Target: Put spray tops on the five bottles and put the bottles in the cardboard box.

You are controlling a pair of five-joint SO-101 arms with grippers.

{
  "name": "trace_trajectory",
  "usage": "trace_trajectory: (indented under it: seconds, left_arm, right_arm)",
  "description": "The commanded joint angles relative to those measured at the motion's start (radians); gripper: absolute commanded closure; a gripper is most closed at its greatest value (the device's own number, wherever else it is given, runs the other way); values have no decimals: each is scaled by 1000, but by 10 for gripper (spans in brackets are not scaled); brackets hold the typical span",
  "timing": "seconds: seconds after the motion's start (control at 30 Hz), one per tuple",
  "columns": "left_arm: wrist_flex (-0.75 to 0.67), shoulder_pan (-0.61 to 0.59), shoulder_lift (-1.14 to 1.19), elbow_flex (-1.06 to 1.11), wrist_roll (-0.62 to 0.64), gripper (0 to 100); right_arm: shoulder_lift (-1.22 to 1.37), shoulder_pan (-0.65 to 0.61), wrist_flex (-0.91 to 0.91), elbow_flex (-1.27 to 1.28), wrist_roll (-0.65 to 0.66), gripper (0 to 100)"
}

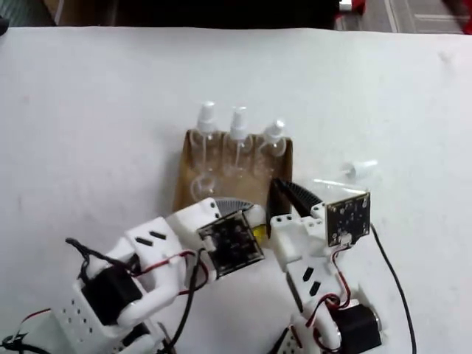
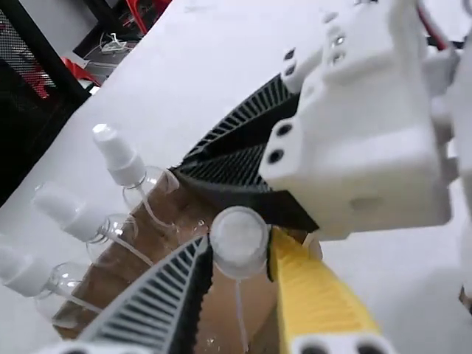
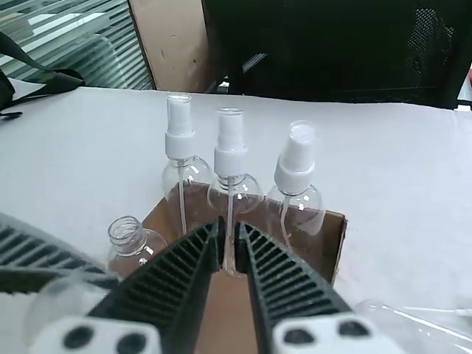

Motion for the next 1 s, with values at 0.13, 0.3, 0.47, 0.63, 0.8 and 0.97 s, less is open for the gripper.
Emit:
trace_trajectory:
  seconds: [0.13, 0.3, 0.47, 0.63, 0.8, 0.97]
  left_arm:
    - [-43, 31, 13, -3, -21, 846]
    - [-48, 25, 13, -37, -21, 912]
    - [48, 27, 7, -86, -64, 963]
    - [167, 31, 7, -87, -74, 891]
    - [301, 24, -4, -126, -75, 884]
    - [368, 25, -142, -160, -77, 914]
  right_arm:
    - [7, -30, -13, -11, 3, 982]
    - [7, -50, -12, -9, 3, 982]
    - [7, 87, -19, -9, -3, 982]
    - [7, 177, -21, -3, -6, 982]
    - [8, 312, -81, -3, -8, 982]
    - [8, 332, -96, 26, -6, 982]
